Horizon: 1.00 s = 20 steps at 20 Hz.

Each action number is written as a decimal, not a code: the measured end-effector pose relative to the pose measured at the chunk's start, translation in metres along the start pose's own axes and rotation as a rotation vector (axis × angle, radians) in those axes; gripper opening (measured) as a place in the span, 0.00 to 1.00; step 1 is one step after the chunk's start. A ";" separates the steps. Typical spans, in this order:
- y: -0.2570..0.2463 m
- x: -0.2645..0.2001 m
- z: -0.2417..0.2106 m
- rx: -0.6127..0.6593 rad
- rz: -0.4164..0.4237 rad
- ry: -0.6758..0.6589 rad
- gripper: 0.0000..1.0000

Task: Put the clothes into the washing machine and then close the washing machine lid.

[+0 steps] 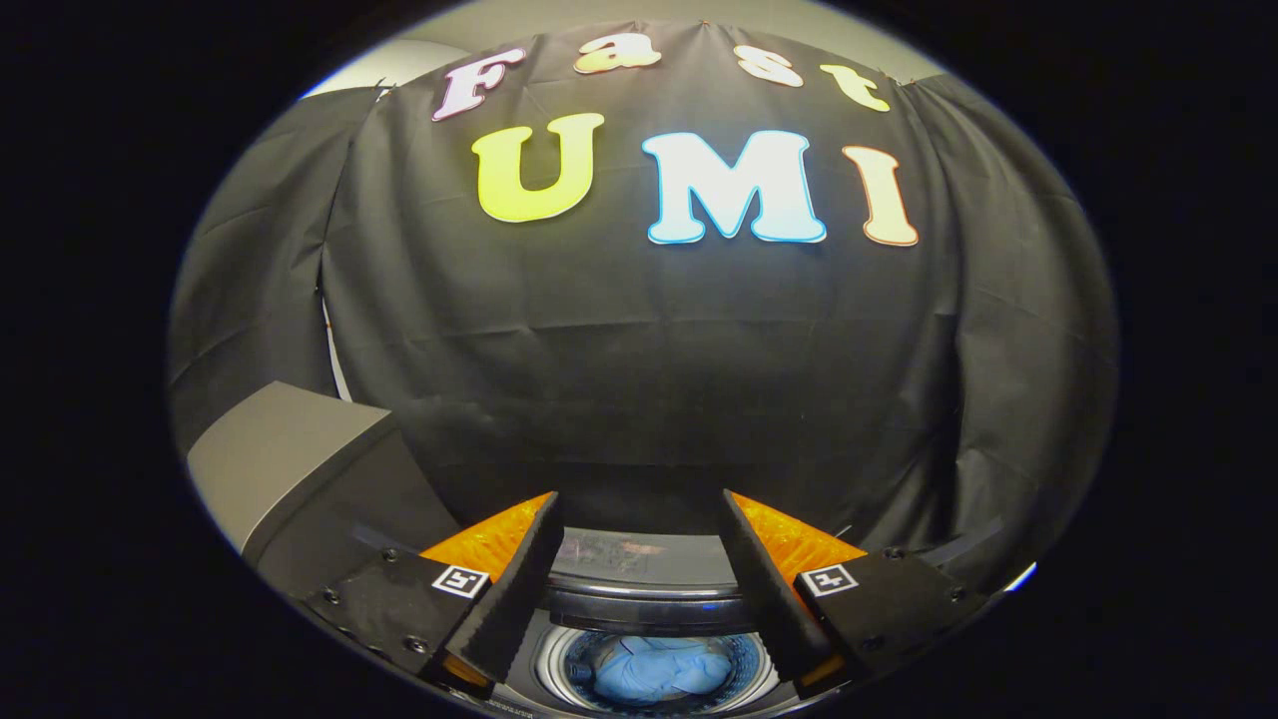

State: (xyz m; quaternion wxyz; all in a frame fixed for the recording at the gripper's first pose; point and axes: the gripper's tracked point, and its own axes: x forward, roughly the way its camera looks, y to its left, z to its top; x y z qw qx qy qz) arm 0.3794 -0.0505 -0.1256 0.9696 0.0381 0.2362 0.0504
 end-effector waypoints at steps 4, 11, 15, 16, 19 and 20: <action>0.004 -0.027 -0.028 0.015 0.018 -0.059 0.97; 0.008 -0.103 -0.114 0.014 -0.031 -0.094 0.96; 0.034 -0.186 -0.096 -0.025 -0.026 -0.229 0.97; 0.047 -0.211 -0.089 -0.047 -0.014 -0.258 0.97; 0.070 -0.290 -0.063 -0.085 0.008 -0.372 0.97; 0.074 -0.307 -0.065 -0.093 0.007 -0.388 0.97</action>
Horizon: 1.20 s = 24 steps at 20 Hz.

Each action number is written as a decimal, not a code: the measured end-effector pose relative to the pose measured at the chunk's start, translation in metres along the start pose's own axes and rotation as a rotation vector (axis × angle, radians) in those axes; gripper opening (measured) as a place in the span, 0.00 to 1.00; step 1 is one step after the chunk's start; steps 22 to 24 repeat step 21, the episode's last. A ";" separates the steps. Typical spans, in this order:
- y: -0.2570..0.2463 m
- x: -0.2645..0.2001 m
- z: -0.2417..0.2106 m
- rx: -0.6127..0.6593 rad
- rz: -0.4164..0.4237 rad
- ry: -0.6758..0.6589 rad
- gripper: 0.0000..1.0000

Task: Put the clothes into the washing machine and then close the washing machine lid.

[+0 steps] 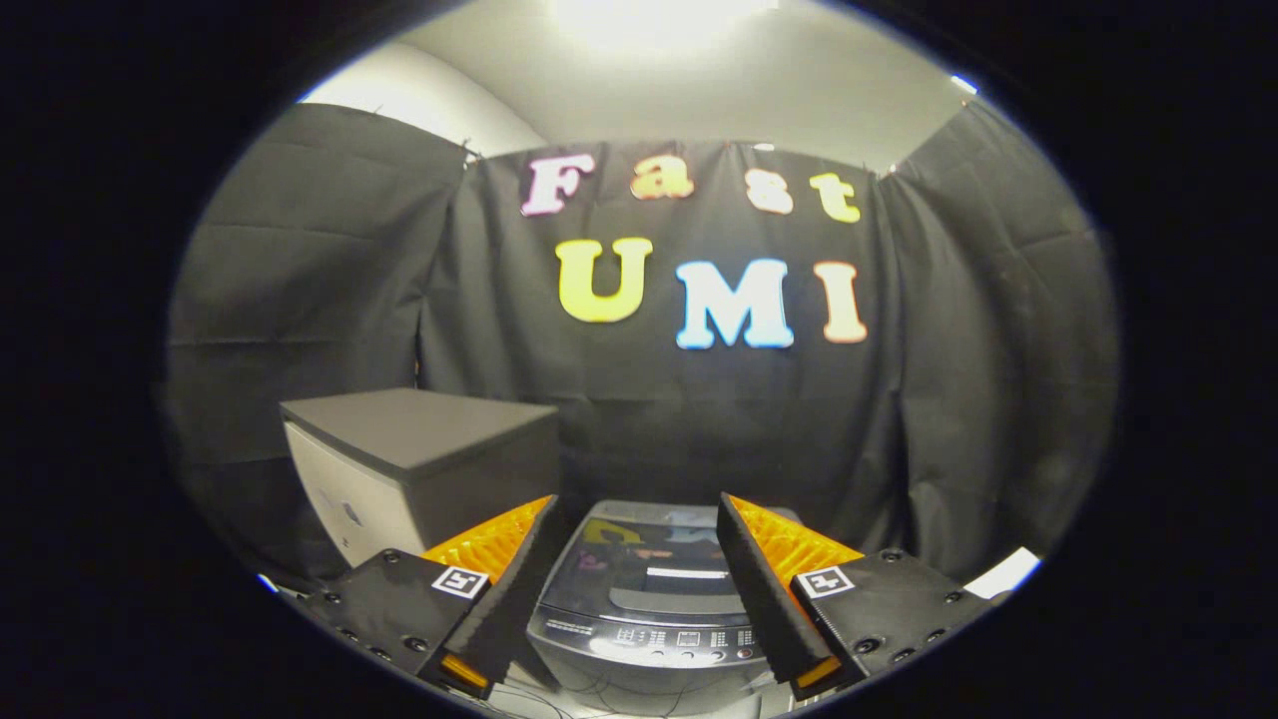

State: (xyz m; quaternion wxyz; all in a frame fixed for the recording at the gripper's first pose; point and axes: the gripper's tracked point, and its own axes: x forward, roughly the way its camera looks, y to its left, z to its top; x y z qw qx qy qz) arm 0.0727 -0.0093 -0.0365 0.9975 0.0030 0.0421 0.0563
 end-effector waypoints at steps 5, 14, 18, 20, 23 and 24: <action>0.018 -0.091 0.017 -0.048 -0.031 -0.025 0.98; 0.021 -0.159 0.022 0.008 -0.084 -0.030 0.98; 0.015 -0.161 0.029 0.002 -0.100 -0.041 0.98; 0.018 -0.160 0.035 0.002 -0.088 -0.052 0.98; 0.018 -0.160 0.036 -0.004 -0.086 -0.054 0.98; 0.018 -0.160 0.036 -0.004 -0.086 -0.054 0.98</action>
